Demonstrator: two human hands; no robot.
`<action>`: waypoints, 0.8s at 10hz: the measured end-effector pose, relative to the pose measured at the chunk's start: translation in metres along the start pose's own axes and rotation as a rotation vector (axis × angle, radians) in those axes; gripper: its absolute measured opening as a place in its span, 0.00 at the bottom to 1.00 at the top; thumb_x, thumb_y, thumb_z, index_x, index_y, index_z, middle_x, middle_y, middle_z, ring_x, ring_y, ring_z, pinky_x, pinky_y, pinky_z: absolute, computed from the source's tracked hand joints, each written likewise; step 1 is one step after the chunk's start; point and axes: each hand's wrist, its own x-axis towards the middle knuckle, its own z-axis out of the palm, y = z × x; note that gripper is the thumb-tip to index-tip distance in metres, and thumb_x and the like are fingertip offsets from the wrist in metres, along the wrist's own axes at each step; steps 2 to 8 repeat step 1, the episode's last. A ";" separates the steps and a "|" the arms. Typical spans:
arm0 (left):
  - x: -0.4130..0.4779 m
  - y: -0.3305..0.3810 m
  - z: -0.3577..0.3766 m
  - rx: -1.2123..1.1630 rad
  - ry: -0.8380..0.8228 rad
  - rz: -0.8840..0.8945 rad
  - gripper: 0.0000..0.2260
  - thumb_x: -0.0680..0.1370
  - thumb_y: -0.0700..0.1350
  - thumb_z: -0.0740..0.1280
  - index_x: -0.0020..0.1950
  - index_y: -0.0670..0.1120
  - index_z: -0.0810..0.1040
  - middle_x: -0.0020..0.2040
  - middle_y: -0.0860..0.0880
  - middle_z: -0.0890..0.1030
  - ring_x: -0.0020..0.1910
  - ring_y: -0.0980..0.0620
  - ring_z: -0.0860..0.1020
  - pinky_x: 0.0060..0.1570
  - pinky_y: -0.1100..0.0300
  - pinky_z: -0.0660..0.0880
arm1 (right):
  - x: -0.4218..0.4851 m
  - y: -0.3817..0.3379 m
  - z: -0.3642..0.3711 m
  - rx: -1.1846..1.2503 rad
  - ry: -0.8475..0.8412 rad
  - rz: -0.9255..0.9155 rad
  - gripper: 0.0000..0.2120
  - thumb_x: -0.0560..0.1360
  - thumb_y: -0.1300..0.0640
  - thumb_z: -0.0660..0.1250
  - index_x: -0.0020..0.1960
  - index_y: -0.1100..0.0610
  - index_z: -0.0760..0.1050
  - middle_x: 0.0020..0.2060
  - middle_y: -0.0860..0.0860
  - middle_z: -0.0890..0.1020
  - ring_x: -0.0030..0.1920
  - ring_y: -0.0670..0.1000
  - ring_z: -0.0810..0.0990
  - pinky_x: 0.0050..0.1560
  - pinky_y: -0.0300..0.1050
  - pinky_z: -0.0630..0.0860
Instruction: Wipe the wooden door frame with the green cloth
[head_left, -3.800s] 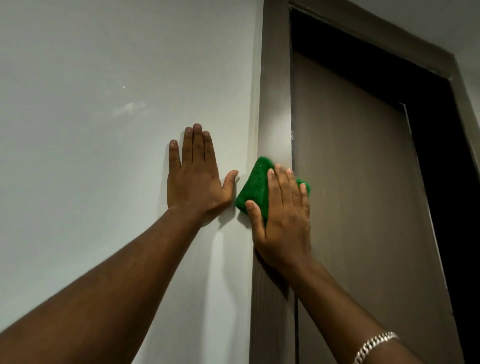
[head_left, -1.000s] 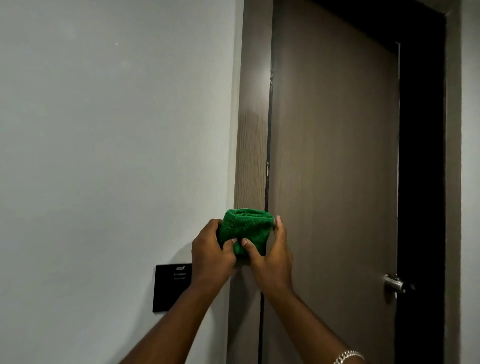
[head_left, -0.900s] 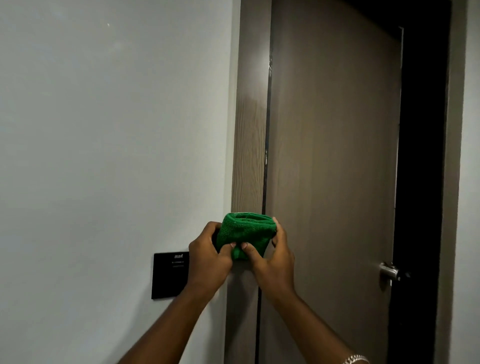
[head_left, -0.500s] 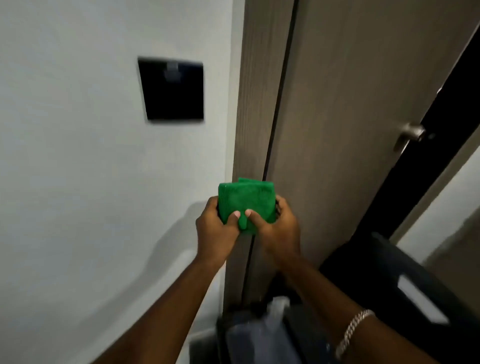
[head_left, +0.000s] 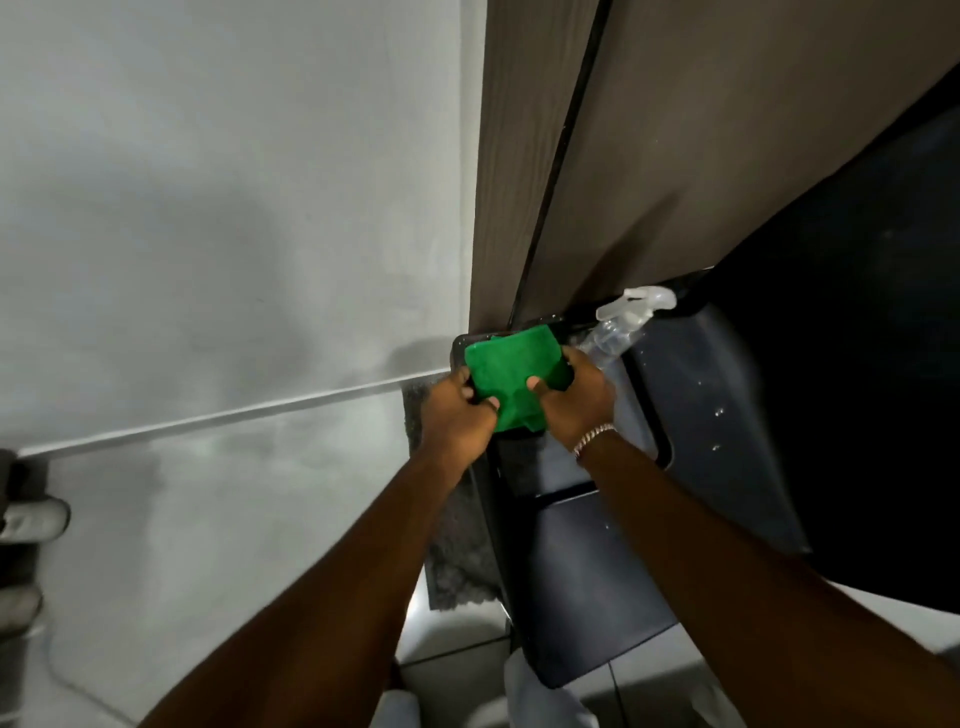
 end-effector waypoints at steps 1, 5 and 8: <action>-0.001 -0.004 -0.001 0.052 0.015 -0.011 0.16 0.75 0.32 0.63 0.60 0.42 0.80 0.49 0.37 0.83 0.50 0.45 0.81 0.54 0.58 0.76 | 0.006 0.013 0.007 -0.028 -0.034 0.054 0.22 0.72 0.61 0.70 0.65 0.56 0.75 0.57 0.58 0.83 0.59 0.60 0.80 0.60 0.47 0.75; -0.001 -0.004 -0.001 0.052 0.015 -0.011 0.16 0.75 0.32 0.63 0.60 0.42 0.80 0.49 0.37 0.83 0.50 0.45 0.81 0.54 0.58 0.76 | 0.006 0.013 0.007 -0.028 -0.034 0.054 0.22 0.72 0.61 0.70 0.65 0.56 0.75 0.57 0.58 0.83 0.59 0.60 0.80 0.60 0.47 0.75; -0.001 -0.004 -0.001 0.052 0.015 -0.011 0.16 0.75 0.32 0.63 0.60 0.42 0.80 0.49 0.37 0.83 0.50 0.45 0.81 0.54 0.58 0.76 | 0.006 0.013 0.007 -0.028 -0.034 0.054 0.22 0.72 0.61 0.70 0.65 0.56 0.75 0.57 0.58 0.83 0.59 0.60 0.80 0.60 0.47 0.75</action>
